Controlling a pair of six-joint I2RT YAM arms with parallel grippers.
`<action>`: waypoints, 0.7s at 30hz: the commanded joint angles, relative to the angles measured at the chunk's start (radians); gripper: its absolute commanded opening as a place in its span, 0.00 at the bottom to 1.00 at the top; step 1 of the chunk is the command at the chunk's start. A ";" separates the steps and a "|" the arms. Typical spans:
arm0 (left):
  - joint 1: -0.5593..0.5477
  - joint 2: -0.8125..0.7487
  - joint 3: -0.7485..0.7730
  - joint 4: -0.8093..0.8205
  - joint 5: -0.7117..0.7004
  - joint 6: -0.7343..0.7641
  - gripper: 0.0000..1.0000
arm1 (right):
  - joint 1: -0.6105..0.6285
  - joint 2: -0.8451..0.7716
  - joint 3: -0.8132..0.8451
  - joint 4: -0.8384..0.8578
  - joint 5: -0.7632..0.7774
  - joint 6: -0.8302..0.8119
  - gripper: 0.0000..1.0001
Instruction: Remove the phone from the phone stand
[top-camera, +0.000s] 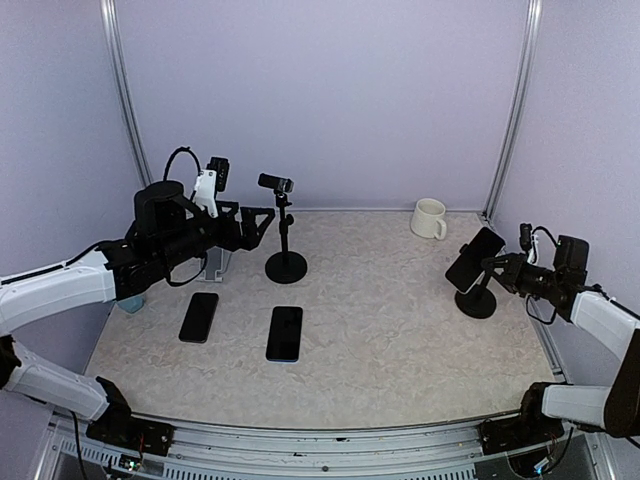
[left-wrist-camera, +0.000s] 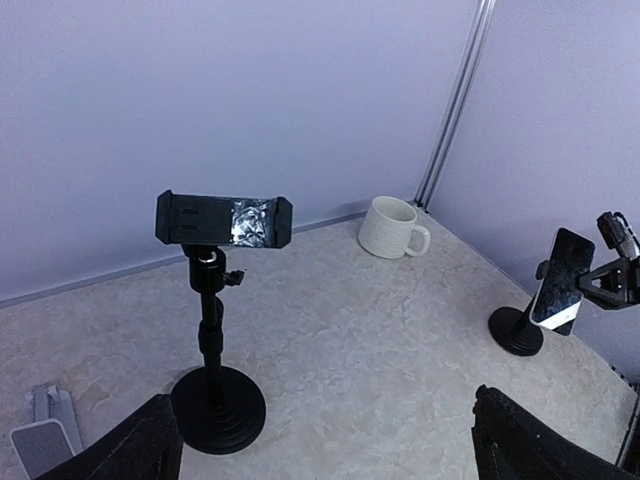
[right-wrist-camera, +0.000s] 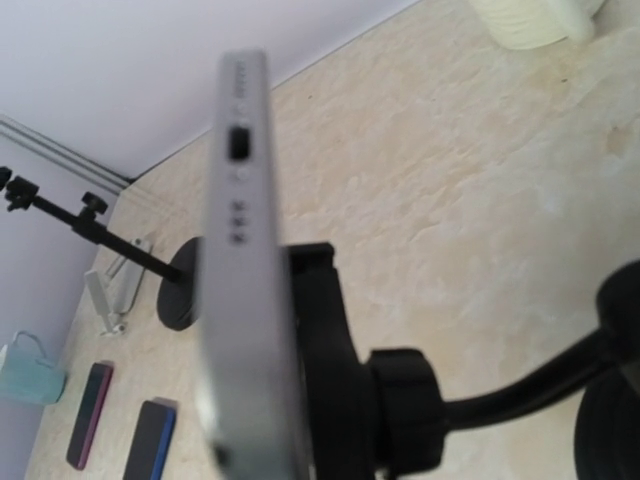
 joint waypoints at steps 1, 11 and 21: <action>-0.006 -0.020 0.002 -0.032 0.103 0.001 0.99 | 0.050 -0.031 0.031 0.105 -0.047 0.021 0.09; -0.193 0.045 0.018 -0.054 0.019 0.017 0.99 | 0.270 -0.020 0.043 0.163 0.071 0.092 0.06; -0.353 0.321 0.133 -0.039 -0.008 -0.070 0.99 | 0.536 -0.008 0.006 0.291 0.245 0.208 0.04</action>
